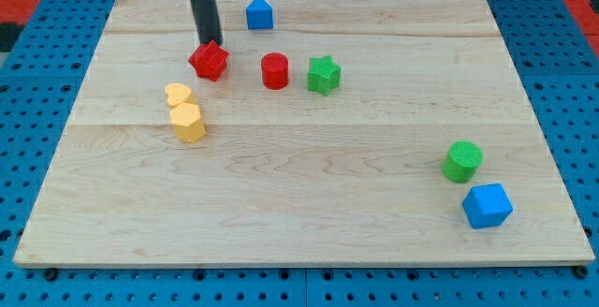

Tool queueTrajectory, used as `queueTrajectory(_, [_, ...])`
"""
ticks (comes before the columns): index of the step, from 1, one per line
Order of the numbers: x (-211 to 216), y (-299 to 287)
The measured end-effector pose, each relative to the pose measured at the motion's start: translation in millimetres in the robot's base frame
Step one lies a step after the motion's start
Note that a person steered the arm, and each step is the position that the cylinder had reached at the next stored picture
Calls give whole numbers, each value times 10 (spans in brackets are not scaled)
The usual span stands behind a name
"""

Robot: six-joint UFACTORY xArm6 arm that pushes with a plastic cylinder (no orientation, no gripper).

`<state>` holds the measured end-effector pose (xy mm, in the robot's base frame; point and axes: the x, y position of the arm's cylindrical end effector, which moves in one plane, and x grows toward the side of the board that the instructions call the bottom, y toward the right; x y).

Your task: Place the red star close to the left of the red circle

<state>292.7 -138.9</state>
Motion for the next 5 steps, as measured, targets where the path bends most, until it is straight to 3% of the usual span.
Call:
queueTrajectory(1, [83, -367])
queueTrajectory(3, [522, 137])
queueTrajectory(5, [251, 228])
